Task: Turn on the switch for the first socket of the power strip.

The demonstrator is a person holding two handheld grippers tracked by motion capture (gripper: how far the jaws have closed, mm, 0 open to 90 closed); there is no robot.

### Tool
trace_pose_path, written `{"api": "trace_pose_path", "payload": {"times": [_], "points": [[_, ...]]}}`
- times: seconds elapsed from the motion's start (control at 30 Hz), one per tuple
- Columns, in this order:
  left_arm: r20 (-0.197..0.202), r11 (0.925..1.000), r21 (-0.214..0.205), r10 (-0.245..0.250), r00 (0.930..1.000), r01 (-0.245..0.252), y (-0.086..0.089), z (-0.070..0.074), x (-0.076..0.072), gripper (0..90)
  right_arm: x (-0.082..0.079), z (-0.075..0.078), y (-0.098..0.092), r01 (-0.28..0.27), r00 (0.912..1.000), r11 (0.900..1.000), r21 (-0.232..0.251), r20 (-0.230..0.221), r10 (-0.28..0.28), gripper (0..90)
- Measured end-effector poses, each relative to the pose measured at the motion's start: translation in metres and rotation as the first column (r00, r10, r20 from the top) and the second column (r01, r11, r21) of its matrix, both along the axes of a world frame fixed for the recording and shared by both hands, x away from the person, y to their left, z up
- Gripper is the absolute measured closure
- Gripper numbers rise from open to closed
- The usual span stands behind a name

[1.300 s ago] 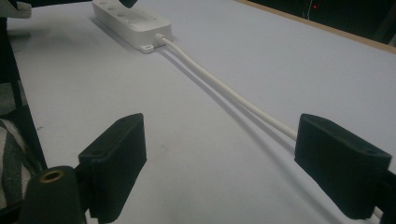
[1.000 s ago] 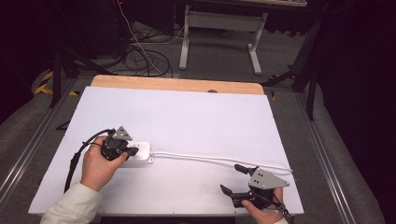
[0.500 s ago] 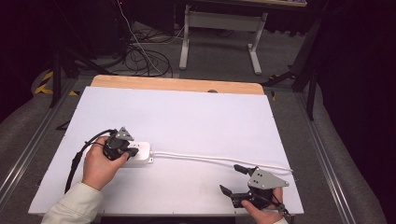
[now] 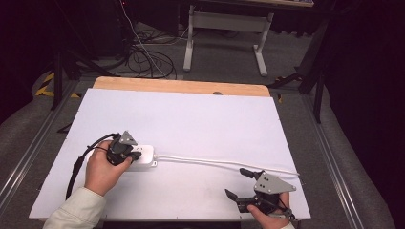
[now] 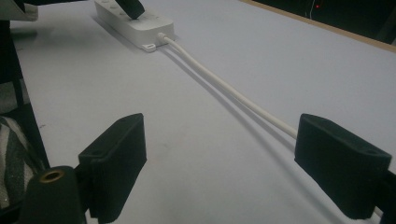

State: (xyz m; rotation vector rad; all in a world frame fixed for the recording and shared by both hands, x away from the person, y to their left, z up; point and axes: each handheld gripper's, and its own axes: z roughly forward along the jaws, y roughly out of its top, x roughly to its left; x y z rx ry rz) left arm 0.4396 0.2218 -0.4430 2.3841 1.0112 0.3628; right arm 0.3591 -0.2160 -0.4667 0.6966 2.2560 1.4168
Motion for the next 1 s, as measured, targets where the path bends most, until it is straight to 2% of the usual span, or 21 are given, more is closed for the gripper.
{"api": "trace_pose_path", "payload": {"times": [0.1, 0.17, 0.4, 0.57, 0.63, 0.8, 1.0], "points": [[0.012, 1.0, 0.006, 0.006, 0.9999, -0.006, -0.0008, -0.0007, -0.001, 90.0, 0.0, -0.0001, 0.0001, 0.0, 1.0, 1.0, 0.0, -0.001, 0.0, 16.9], [0.003, 0.9999, -0.013, 0.006, 1.0, -0.006, -0.0001, -0.002, -0.0011, 90.0, -0.0001, 0.0, 0.0003, 0.0, 1.0, 1.0, -0.001, 0.0, 0.0, 16.9], [0.017, 1.0, 0.0, 0.003, 0.9999, -0.003, -0.0007, -0.003, -0.0025, 90.0, -0.0002, 0.0, 0.0006, -0.004, 1.0, 1.0, -0.002, 0.002, 0.004, 16.9], [0.02, 0.9998, -0.015, 0.01, 0.9998, -0.009, 0.0002, -0.0043, -0.0029, 90.0, 0.0, -0.0003, 0.0006, -0.004, 1.0, 1.0, 0.0, 0.0, 0.004, 16.9], [0.024, 0.9999, -0.004, 0.01, 0.9997, -0.01, 0.0001, -0.0041, -0.0028, 90.0, -0.0001, -0.0002, 0.0006, -0.003, 1.0, 1.0, -0.002, 0.0, 0.003, 16.9], [0.012, 0.9996, -0.024, 0.011, 0.9999, -0.01, 0.0019, -0.0049, -0.0024, 90.0, -0.0002, -0.0002, 0.0009, -0.003, 1.0, 1.0, -0.003, 0.001, 0.003, 16.9], [0.021, 0.9997, -0.021, 0.01, 0.9997, -0.009, 0.0013, -0.0057, -0.0032, 90.0, -0.0001, -0.0002, 0.0009, -0.003, 1.0, 1.0, -0.003, 0.001, 0.003, 16.9]]}}
